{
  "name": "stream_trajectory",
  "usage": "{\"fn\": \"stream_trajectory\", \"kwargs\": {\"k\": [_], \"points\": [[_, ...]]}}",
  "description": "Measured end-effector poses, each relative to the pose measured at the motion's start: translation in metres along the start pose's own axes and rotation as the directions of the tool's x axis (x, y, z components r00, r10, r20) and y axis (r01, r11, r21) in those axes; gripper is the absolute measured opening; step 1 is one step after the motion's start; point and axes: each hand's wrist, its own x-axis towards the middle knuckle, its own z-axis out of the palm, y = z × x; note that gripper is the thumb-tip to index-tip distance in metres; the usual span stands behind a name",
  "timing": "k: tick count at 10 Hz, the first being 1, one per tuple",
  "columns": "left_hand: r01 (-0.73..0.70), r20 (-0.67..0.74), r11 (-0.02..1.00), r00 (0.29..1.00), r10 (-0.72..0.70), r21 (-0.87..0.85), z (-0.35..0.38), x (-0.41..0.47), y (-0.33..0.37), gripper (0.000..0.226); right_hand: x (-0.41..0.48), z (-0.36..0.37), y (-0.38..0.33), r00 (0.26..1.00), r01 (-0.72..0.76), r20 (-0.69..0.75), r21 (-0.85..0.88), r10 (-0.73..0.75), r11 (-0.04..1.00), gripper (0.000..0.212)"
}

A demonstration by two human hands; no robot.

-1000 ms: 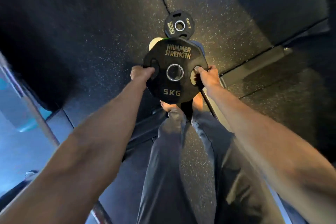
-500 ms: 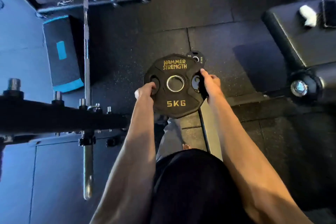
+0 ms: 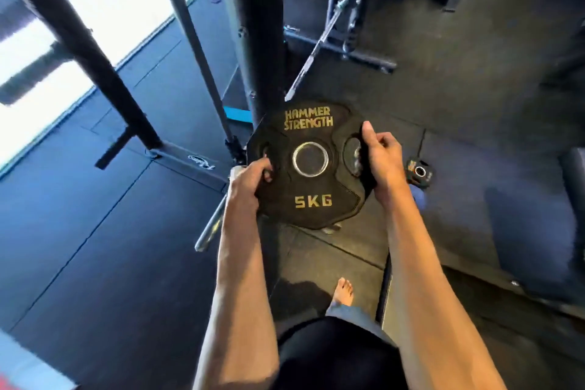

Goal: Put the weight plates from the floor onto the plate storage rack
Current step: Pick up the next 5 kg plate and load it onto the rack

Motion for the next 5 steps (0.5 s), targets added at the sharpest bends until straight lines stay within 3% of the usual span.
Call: {"fn": "stream_trajectory", "kwargs": {"k": [1, 3, 4, 5], "points": [[-0.063, -0.021, 0.998, 0.998, 0.063, -0.006, -0.095, -0.024, 0.028, 0.013, -0.049, 0.064, -0.013, 0.997, 0.070, 0.011, -0.039, -0.070, 0.997, 0.048], [-0.298, -0.158, 0.952, 0.945, 0.286, -0.063, -0.240, -0.072, 0.076, 0.005, -0.153, 0.200, -0.047, 0.974, 0.169, 0.145, 0.061, -0.176, 0.984, 0.045], [-0.365, -0.248, 0.931, 0.904, 0.349, -0.021, -0.301, -0.092, 0.097, 0.020, -0.193, 0.258, -0.065, 0.958, 0.195, 0.198, 0.087, -0.208, 0.977, 0.039], [-0.415, -0.282, 0.909, 0.867, 0.410, 0.044, -0.355, -0.091, 0.125, 0.051, -0.217, 0.311, -0.078, 0.938, 0.212, 0.255, 0.119, -0.237, 0.970, 0.036]]}}
